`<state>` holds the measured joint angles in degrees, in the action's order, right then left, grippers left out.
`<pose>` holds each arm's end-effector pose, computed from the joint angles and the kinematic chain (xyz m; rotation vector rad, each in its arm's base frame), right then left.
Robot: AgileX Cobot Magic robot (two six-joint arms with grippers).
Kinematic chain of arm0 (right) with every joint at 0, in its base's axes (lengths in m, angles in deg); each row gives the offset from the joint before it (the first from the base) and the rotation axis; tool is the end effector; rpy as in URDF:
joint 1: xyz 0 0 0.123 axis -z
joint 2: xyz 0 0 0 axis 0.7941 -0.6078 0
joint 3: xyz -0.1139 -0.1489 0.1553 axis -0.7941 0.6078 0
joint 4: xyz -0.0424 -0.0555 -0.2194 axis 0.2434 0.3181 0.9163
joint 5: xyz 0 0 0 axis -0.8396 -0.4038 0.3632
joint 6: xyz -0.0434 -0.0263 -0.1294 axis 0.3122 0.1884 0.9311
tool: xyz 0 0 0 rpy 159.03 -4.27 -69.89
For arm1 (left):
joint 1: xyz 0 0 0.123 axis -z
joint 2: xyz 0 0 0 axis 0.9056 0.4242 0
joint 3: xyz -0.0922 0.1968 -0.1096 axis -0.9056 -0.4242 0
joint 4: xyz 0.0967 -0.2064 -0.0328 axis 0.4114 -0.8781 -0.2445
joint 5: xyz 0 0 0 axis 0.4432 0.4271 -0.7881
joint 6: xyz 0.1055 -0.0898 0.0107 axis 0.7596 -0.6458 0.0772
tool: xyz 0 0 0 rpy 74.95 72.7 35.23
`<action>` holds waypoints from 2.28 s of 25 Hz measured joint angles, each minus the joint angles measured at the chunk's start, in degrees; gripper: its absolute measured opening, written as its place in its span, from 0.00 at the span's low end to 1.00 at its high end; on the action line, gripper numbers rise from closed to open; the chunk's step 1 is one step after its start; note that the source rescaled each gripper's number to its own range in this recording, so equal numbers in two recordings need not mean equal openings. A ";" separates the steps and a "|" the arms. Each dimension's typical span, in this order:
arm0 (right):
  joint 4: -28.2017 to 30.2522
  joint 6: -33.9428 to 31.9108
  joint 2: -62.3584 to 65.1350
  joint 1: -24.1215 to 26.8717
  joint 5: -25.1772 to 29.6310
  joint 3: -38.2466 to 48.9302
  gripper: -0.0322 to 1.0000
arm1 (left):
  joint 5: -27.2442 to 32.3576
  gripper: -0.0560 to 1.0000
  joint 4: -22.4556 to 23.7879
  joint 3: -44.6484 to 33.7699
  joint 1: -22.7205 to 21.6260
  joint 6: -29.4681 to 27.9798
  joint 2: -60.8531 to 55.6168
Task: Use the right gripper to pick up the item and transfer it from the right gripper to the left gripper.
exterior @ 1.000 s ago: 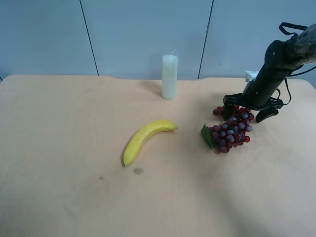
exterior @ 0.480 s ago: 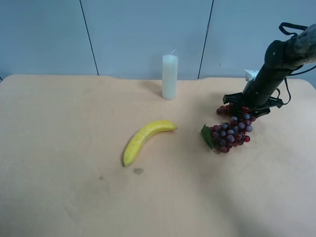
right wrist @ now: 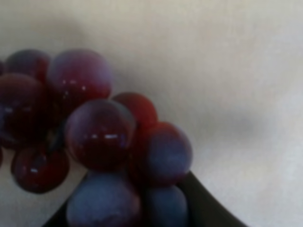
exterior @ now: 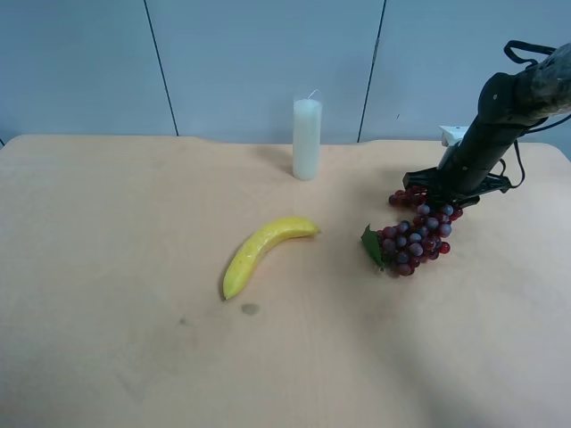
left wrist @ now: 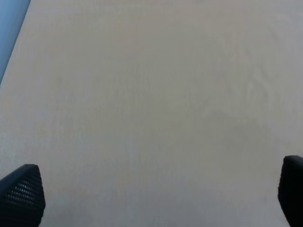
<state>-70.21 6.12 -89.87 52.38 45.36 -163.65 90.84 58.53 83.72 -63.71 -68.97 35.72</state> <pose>0.3780 0.0087 0.0474 0.1059 2.9072 0.0925 0.0609 0.0075 0.2468 0.0179 2.0298 0.0736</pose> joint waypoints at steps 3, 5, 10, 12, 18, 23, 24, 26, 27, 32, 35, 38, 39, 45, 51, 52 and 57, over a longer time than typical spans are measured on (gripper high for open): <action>-0.04 0.14 0.16 0.00 0.00 0.00 0.07 | 0.00 1.00 0.00 0.00 0.00 0.00 0.00; -0.04 0.14 0.91 0.00 -0.02 0.00 0.07 | 0.00 1.00 0.00 0.00 0.00 0.00 0.00; -0.43 0.19 4.06 0.00 -0.02 0.00 0.07 | 0.00 1.00 0.00 0.00 0.00 0.00 0.00; -1.18 0.19 5.14 0.00 0.10 0.00 0.06 | 0.00 1.00 0.00 0.00 0.00 0.00 0.00; -1.71 0.25 6.99 0.00 1.37 0.00 0.05 | 0.00 1.00 0.00 0.00 0.00 0.00 0.00; -2.86 1.59 8.40 0.00 2.12 0.00 0.05 | 0.00 1.00 0.00 0.00 0.00 0.00 0.00; -3.58 2.26 8.79 0.00 2.45 0.00 0.05 | 0.00 1.00 0.00 0.00 0.00 0.00 0.00; -5.66 4.42 9.49 0.00 3.66 0.00 0.05 | 0.00 1.00 0.00 0.00 0.00 0.00 0.00; -7.29 5.57 10.02 0.00 4.10 0.00 0.05 | 0.00 1.00 0.00 0.00 0.00 0.00 0.00; -17.76 14.36 13.07 0.00 5.19 0.00 0.05 | 0.00 1.00 0.00 0.00 0.00 0.00 0.00; -24.68 20.32 15.18 0.00 6.95 0.00 0.05 | 0.00 1.00 0.00 0.00 0.00 0.00 0.00; -31.34 26.38 16.84 0.00 9.66 0.00 0.05 | 0.00 1.00 0.00 0.00 0.00 0.00 0.00; -33.42 28.85 17.22 -0.06 10.71 0.00 0.05 | 0.00 1.00 0.00 0.00 0.00 0.00 0.00; -40.28 40.46 18.25 -4.41 14.85 0.00 0.05 | 0.00 1.00 0.00 0.00 0.00 0.00 0.00; -41.76 42.43 18.25 -9.74 15.41 0.00 0.05 | 0.00 1.00 0.00 0.00 0.00 0.00 0.00; -41.81 42.43 18.25 -10.49 15.41 0.00 0.05 | 0.00 1.00 0.00 0.00 0.00 0.00 0.00; -42.18 42.47 18.25 -12.55 15.30 0.00 0.05 | 0.00 1.00 0.00 0.00 0.00 0.00 0.00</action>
<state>-112.39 48.59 -71.62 39.82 60.66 -163.65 90.84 58.53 83.72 -63.71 -68.97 35.72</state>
